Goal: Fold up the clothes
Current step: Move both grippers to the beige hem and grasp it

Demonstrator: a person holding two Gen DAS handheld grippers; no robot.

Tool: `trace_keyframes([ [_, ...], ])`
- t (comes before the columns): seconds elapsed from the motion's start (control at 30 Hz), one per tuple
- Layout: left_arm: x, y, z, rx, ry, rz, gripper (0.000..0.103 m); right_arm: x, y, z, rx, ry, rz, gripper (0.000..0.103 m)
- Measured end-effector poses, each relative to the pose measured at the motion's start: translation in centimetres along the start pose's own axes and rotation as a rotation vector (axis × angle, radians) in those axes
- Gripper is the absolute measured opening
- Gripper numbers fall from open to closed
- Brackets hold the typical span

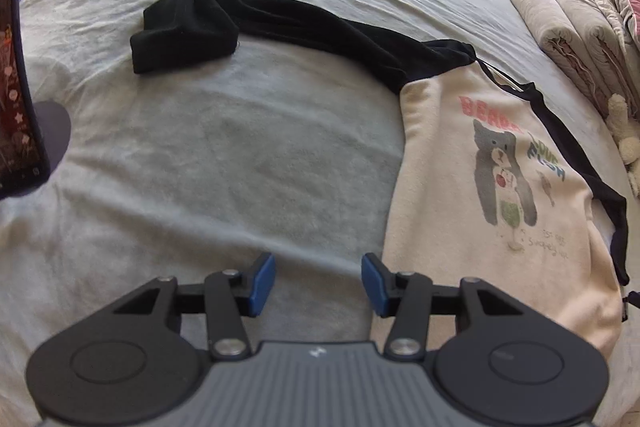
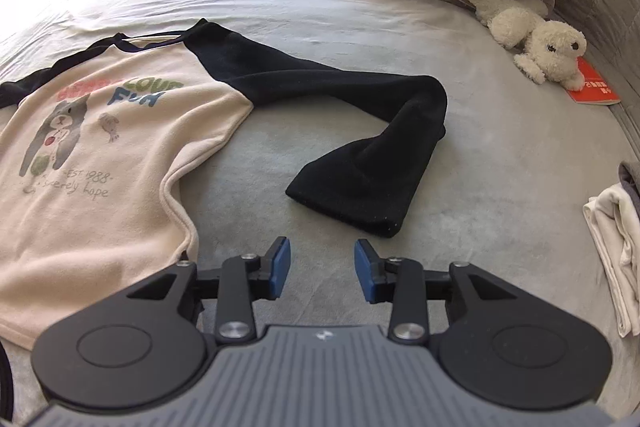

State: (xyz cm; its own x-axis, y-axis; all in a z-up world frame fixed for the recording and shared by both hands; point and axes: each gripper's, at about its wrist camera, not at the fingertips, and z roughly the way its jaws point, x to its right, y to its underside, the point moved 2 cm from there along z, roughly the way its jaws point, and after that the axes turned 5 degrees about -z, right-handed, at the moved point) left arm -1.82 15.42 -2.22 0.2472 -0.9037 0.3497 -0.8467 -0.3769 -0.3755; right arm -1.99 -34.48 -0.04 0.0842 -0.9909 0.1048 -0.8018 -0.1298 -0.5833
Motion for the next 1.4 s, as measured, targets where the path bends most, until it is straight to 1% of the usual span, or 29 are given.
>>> trace_keyframes([
  [0.1,-0.3,1.1,-0.1,-0.034,0.056,-0.023,0.047,-0.2,0.8,-0.7,0.003,-0.045,0.011,0.039],
  [0.47,-1.4,3.7,-0.7,-0.106,0.181,-0.053,0.046,-1.1,2.9,-3.1,0.027,-0.219,0.005,0.039],
  [0.6,-1.3,4.8,-0.6,-0.127,0.219,-0.043,0.043,-1.5,3.3,-3.3,0.024,-0.266,0.004,0.039],
  [0.63,-1.2,5.0,-0.5,-0.128,0.226,-0.036,0.041,-1.6,3.5,-3.3,0.021,-0.274,0.001,0.039],
  [0.73,-1.2,5.7,-0.5,-0.126,0.246,-0.024,0.039,-2.0,3.9,-3.0,0.008,-0.290,-0.008,0.039],
  [0.93,-1.5,6.5,-0.3,-0.135,0.289,-0.034,0.035,-2.7,4.8,-1.9,-0.015,-0.306,-0.025,0.039],
  [1.07,-1.5,7.0,-0.3,-0.128,0.302,-0.026,0.033,-3.1,5.0,-1.1,-0.005,-0.319,-0.025,0.039],
  [1.13,-1.5,7.2,-0.2,-0.129,0.307,-0.019,0.028,-3.4,5.1,-0.7,-0.012,-0.336,-0.025,0.039],
  [1.17,-1.5,7.3,-0.2,-0.131,0.310,-0.015,0.027,-3.6,5.2,-0.5,-0.020,-0.345,-0.028,0.039],
  [1.2,-1.5,7.4,-0.2,-0.134,0.311,-0.011,0.025,-3.8,5.2,-0.3,-0.027,-0.354,-0.030,0.037],
  [1.23,-1.5,7.4,-0.2,-0.138,0.311,-0.008,0.019,-4.1,5.2,-0.3,-0.030,-0.357,-0.043,0.028],
  [1.27,-1.5,7.5,-0.2,-0.144,0.309,-0.006,0.015,-4.3,5.1,-0.4,-0.032,-0.359,-0.051,0.023],
  [1.3,-1.5,7.6,-0.2,-0.152,0.308,-0.006,0.010,-4.4,5.0,-0.6,-0.035,-0.363,-0.050,0.016],
  [1.33,-1.5,7.7,-0.3,-0.156,0.310,-0.007,0.009,-4.4,4.9,-0.8,-0.040,-0.370,-0.044,0.012],
  [1.4,-1.6,7.7,-0.8,-0.152,0.315,-0.013,0.009,-4.2,4.7,-1.4,-0.049,-0.378,-0.029,0.012],
])
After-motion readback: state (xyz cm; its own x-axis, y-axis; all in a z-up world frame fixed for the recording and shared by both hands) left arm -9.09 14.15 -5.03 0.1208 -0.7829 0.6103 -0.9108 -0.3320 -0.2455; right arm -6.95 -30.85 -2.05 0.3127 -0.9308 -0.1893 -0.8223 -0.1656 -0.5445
